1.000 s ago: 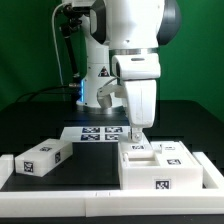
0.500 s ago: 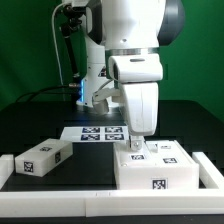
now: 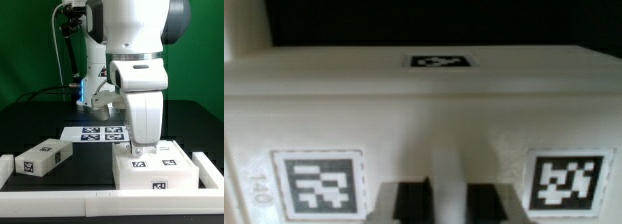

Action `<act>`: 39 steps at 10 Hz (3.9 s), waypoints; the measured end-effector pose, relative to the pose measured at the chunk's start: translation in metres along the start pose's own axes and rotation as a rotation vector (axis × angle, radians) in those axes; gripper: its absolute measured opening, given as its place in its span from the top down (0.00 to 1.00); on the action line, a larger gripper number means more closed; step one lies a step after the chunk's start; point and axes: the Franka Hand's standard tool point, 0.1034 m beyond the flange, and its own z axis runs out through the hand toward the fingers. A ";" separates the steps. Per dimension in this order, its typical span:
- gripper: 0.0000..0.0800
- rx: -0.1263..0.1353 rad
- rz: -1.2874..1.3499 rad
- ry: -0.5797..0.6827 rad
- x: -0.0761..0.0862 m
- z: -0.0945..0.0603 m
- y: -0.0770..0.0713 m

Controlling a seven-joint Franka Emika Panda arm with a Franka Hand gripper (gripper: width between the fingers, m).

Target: Assemble cabinet

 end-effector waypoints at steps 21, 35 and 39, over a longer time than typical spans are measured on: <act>0.00 -0.025 0.977 -0.043 0.039 -0.022 -0.090; 0.00 0.060 1.758 -0.008 0.036 0.016 -0.109; 0.00 0.062 1.682 -0.007 0.028 0.030 -0.108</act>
Offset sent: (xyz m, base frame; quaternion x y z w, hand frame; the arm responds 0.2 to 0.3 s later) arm -0.0143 -0.0005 0.0117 -0.0348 -0.0369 0.0196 0.9985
